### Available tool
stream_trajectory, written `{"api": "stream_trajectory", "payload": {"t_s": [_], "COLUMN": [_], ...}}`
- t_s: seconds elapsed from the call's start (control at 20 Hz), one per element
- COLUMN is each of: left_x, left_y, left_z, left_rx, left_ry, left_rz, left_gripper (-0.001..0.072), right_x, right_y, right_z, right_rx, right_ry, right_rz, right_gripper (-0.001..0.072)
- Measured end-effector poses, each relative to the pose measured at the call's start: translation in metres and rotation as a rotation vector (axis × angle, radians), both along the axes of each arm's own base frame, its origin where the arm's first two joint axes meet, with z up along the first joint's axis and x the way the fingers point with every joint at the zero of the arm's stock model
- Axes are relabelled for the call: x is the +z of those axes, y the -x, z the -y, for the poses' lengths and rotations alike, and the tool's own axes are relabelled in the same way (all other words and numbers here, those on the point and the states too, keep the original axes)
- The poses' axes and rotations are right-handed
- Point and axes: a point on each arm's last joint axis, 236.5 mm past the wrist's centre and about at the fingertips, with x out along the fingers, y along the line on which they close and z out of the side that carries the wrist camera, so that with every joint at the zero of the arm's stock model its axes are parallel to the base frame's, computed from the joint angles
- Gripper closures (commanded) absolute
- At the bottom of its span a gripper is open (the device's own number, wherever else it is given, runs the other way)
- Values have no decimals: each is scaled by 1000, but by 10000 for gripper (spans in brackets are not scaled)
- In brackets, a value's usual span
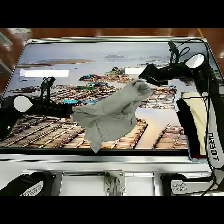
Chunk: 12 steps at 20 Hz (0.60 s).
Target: Fold the shirts.
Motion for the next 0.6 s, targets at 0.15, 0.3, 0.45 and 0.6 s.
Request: {"api": "stream_trajectory", "payload": {"t_s": [0.15, 0.3, 0.45, 0.6], "left_x": [16, 34, 43, 46], "left_y": [-14, -25, -29, -30], "left_z": [-2, -2, -2, -3], "left_rx": [-15, -34, -48, -56], "left_ry": [1, -2, -8, -14], "left_rz": [59, 116, 144, 156], "left_gripper": [675, 675, 675, 675], "right_x": [-5, -38, -84, -129], "right_y": [39, 112, 184, 233], "right_z": [6, -9, -51, -88], "right_rx": [72, 150, 134, 46], "right_ry": [40, 106, 60, 14], "right_rz": [-99, -267, -397, -487], "right_gripper": [110, 33, 34, 34]}}
